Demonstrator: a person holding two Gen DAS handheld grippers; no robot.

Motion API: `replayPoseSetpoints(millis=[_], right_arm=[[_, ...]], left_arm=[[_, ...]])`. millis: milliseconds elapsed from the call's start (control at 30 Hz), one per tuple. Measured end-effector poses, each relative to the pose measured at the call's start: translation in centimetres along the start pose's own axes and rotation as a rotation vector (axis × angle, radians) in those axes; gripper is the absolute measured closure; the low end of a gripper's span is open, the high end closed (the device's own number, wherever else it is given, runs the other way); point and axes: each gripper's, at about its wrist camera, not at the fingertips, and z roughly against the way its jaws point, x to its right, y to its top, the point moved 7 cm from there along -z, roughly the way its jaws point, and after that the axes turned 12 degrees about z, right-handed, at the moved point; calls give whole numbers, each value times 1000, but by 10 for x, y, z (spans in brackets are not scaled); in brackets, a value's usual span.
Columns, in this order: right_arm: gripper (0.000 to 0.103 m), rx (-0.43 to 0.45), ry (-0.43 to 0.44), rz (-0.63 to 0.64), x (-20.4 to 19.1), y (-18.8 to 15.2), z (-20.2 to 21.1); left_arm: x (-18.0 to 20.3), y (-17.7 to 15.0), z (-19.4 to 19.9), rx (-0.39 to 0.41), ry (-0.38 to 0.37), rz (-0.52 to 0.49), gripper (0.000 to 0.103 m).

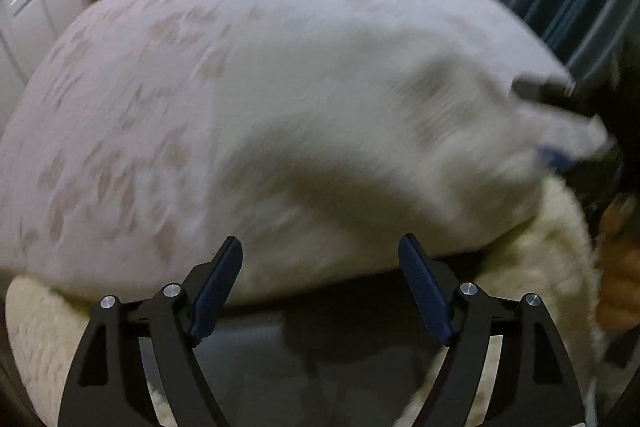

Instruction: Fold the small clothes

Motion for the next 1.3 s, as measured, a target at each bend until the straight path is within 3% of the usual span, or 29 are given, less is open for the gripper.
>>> replayPoseSetpoints(millis=[133, 200, 267, 300, 400, 467, 500, 533, 600, 633, 667, 733, 867, 967, 1100, 1167, 1233, 1300], right_arm=[[22, -93, -44, 49, -13, -3, -38], [32, -139, -86, 62, -13, -6, -55], [87, -149, -92, 93, -18, -4, -59], [87, -117, -49, 108, -26, 4, -49], [88, 69, 204, 116, -57, 34, 9], [88, 147, 231, 119, -54, 44, 35], [88, 156, 197, 118, -44, 45, 38], [88, 129, 99, 131, -21, 43, 29], [87, -1, -117, 144, 27, 27, -8], [87, -58, -182, 123, 46, 18, -22], [86, -85, -180, 76, 63, 9, -32], [80, -33, -129, 39, 61, 11, -21], [72, 4, -260, 124, 54, 20, 3], [63, 78, -300, 161, 40, 23, 31], [42, 107, -231, 215, 25, 12, 55], [41, 63, -198, 236, 17, 3, 44], [41, -11, -222, 278, 16, -10, 21], [59, -64, -281, 295, 23, -20, 7]], left_arm=[[-18, -10, -17, -38, 40, 28, 25], [-22, -11, -25, -48, 57, 23, 25], [-27, -13, -28, -47, 88, 16, 25], [-29, -12, -28, -44, 103, 13, 25], [-32, -6, -26, -26, 114, 28, 25], [-36, -4, -24, -15, 114, 46, 25], [-37, -2, -25, -13, 110, 57, 24], [-38, 0, -26, -16, 104, 70, 24], [-38, 2, -29, -27, 97, 82, 24], [-37, 3, -31, -33, 95, 77, 24], [-34, 3, -31, -40, 90, 63, 24], [-29, 1, -25, -26, 105, 34, 25], [-21, 4, 1, 10, 74, 8, 25], [-13, 12, 26, 42, 12, 26, 25], [2, 36, 56, 129, -65, 75, 21], [9, 47, 53, 129, -84, 92, 19], [11, 57, 37, 104, -57, 119, 19], [12, 64, 24, 80, -52, 150, 19]])
